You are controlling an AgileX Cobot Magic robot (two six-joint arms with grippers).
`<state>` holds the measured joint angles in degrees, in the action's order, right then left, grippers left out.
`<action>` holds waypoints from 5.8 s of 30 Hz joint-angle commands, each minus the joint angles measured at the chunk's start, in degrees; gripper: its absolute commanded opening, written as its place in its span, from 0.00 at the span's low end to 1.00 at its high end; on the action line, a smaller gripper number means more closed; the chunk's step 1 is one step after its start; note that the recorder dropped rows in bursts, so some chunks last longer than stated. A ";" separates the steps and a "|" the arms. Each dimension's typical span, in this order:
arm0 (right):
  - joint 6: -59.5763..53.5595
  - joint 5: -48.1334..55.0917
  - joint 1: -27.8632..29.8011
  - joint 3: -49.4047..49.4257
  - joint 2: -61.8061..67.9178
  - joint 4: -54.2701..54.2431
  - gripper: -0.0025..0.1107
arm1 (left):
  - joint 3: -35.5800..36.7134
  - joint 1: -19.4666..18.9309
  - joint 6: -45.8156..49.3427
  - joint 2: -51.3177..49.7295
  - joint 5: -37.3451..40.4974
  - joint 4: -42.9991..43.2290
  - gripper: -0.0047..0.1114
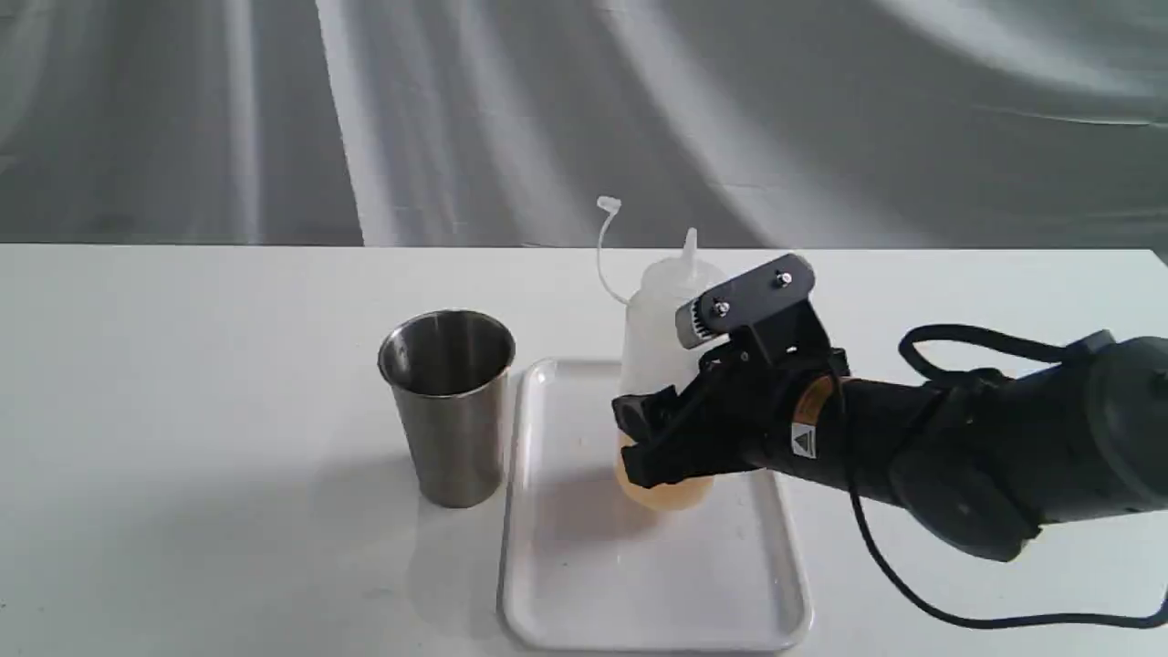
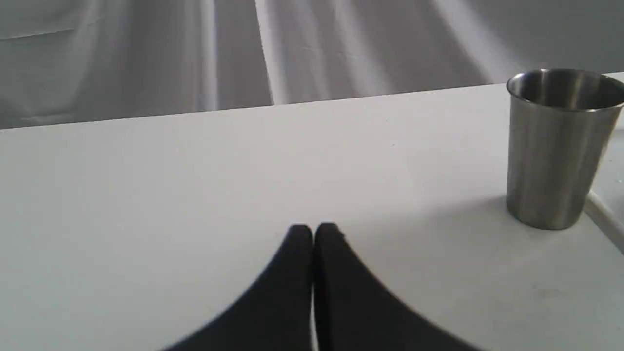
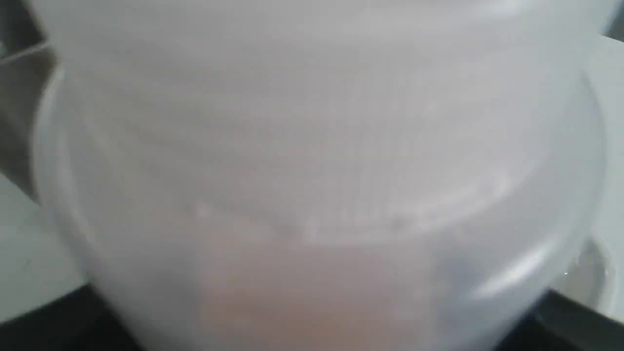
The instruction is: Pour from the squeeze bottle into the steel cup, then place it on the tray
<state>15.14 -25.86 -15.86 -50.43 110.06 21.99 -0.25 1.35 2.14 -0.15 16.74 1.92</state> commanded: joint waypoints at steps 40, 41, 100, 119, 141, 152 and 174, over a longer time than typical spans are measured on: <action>-6.28 -1.49 -2.22 -0.35 1.64 -1.64 0.26 | 0.25 -0.09 -0.27 0.15 -0.44 -0.04 0.04; -6.28 -1.49 -2.22 -0.35 1.64 -1.64 0.26 | 0.25 -0.09 -0.27 0.15 -0.44 -0.04 0.04; -10.15 17.98 -1.44 3.26 -44.13 -1.46 0.64 | 0.25 -0.09 -0.06 0.15 -0.44 -0.04 0.04; -3.08 31.20 -2.96 16.54 -75.00 -5.24 0.02 | 0.25 -0.09 -0.18 0.15 -0.44 -0.04 0.04; -2.93 31.29 3.76 32.87 -93.23 -5.51 0.02 | 0.25 -0.09 -0.09 0.15 -0.44 -0.04 0.04; -2.93 30.41 14.03 44.98 -103.82 -11.27 0.02 | 0.25 -0.09 -0.20 0.15 -0.44 -0.04 0.04; -2.69 34.53 14.03 50.43 -106.92 -13.86 0.02 | 0.25 -0.09 -0.09 0.15 -0.44 -0.04 0.04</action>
<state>12.12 8.35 -2.24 -0.18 3.36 8.34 -0.25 1.35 2.14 -0.15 16.74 1.92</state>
